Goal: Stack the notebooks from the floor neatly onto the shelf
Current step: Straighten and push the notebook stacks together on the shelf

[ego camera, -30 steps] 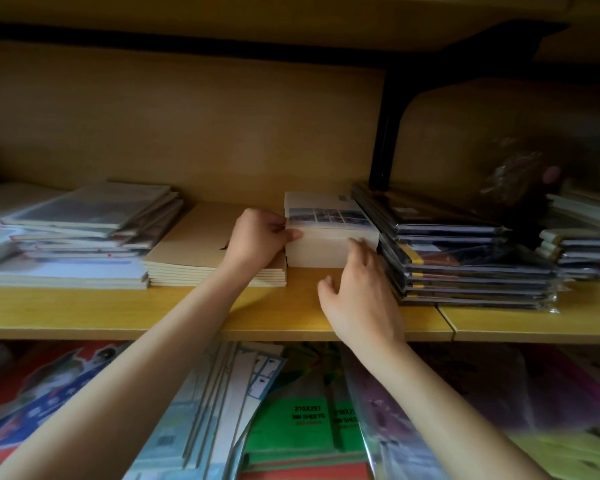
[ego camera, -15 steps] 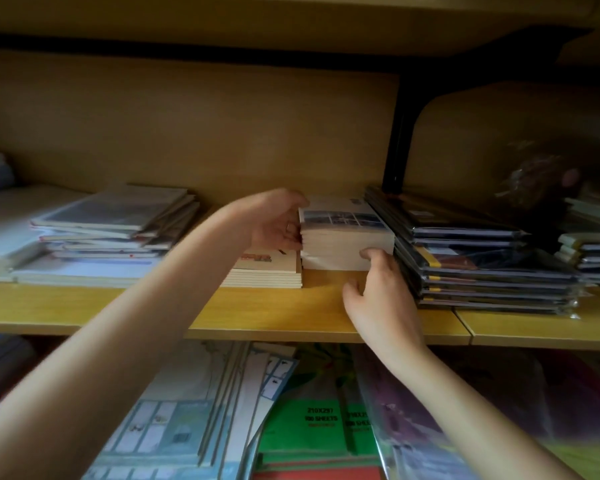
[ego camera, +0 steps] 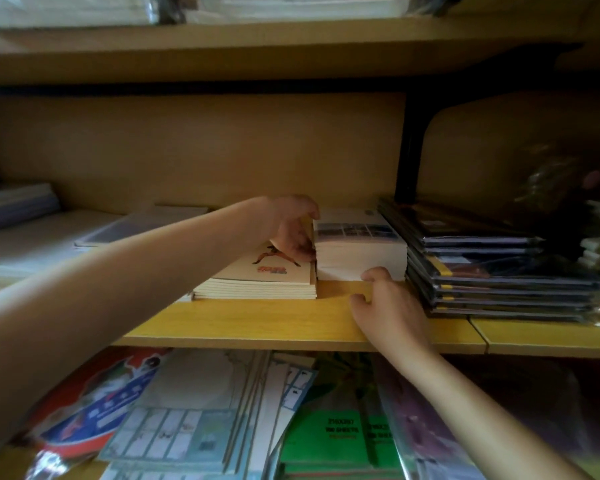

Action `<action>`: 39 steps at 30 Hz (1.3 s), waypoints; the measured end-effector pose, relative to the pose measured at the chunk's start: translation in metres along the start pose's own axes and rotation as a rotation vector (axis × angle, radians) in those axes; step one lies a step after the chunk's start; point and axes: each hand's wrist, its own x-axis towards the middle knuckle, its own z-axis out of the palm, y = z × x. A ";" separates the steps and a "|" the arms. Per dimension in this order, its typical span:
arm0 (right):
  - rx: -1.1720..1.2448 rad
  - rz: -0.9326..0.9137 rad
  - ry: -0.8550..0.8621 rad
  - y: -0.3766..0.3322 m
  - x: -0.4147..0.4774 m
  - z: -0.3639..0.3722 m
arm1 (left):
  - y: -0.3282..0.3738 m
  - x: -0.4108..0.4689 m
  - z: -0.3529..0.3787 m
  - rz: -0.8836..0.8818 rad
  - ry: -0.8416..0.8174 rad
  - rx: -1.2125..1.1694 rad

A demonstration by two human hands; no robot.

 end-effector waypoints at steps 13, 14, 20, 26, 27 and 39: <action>-0.080 -0.052 -0.079 0.000 -0.003 -0.003 | -0.008 -0.044 0.026 0.030 -0.158 -0.090; -0.093 -0.067 -0.081 0.001 -0.003 -0.002 | -0.007 -0.050 0.025 0.023 -0.196 -0.113; -0.071 -0.084 -0.080 0.003 -0.002 -0.004 | -0.033 -0.069 0.020 0.052 -0.232 -0.309; -0.094 -0.133 -0.083 0.001 -0.005 -0.008 | -0.091 -0.070 0.049 0.663 0.248 0.775; -0.104 -0.126 -0.092 0.001 -0.004 -0.008 | -0.093 -0.069 0.049 0.764 0.383 0.984; -0.141 -0.164 -0.175 0.006 -0.002 -0.008 | -0.095 -0.042 0.020 0.914 0.446 1.403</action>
